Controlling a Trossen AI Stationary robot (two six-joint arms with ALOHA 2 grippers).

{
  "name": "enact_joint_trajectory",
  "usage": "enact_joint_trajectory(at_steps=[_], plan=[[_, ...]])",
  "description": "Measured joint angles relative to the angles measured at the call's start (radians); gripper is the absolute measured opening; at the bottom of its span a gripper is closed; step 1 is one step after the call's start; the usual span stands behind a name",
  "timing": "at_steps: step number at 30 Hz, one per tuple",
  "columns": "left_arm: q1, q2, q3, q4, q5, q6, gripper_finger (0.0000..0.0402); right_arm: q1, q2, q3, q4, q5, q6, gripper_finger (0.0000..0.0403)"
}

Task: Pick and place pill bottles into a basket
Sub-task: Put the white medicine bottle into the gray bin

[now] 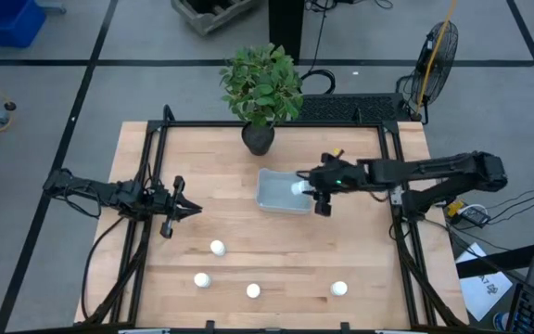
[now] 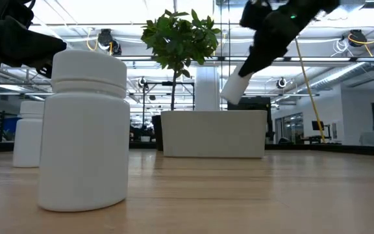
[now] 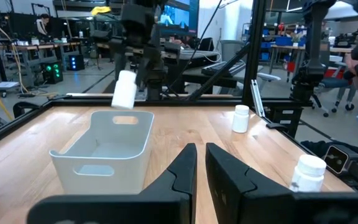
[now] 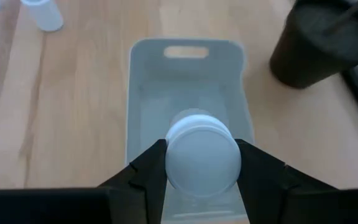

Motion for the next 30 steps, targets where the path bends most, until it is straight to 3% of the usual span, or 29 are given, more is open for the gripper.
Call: enact_joint_trajectory(at_steps=[11,15,19,30], plan=[[0.0,0.0,0.0,0.0,0.0,0.0,0.0037,-0.08,0.271,0.248,-0.213,-0.016,0.011,0.0148],[0.0,0.0,0.0,0.0,0.0,0.0,0.0037,-0.12,0.326,0.269,-0.244,-0.031,0.013,0.0149],[0.0,0.0,0.0,0.001,0.0,0.0,0.0037,-0.166,0.366,0.271,-0.245,-0.133,0.011,0.0148],[0.0,0.0,0.0,0.0,0.0,0.0,0.0037,-0.203,0.441,0.271,-0.274,-0.144,-0.005,0.0151]])
